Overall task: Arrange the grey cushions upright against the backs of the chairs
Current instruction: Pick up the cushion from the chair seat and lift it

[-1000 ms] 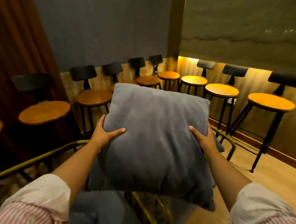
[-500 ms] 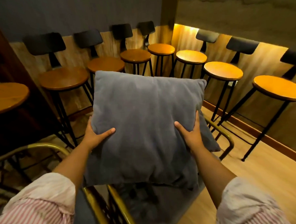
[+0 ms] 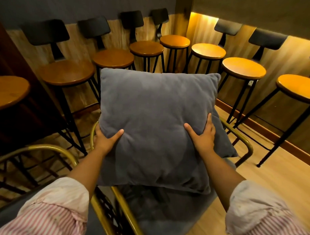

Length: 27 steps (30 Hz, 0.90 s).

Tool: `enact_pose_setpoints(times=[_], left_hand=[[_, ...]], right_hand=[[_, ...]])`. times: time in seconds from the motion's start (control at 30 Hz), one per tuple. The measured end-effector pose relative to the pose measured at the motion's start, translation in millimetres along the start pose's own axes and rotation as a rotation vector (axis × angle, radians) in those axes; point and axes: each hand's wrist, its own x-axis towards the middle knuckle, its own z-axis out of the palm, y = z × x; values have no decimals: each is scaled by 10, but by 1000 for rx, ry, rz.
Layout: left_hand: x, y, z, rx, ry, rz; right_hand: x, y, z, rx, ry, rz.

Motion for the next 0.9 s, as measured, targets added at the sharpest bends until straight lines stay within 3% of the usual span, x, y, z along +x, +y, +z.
enact_pose_setpoints(times=[0.2, 0.37, 0.5, 0.63, 0.9], left_hand=[[-124, 25, -50, 53, -18, 87], [-332, 110, -89, 106, -47, 162], [-604, 83, -220, 235, -36, 297], [-967, -136, -569, 427, -8, 319], [-1964, -1255, -1887, 459, 145, 84]], right_hand=[[-211, -180, 35, -160, 142, -191], [-429, -290, 89, -267, 110, -334], [-730, -440, 272, -338, -34, -520], [-1212, -602, 690, -282, -209, -686], [-2743, -821, 1556, -184, -623, -827]])
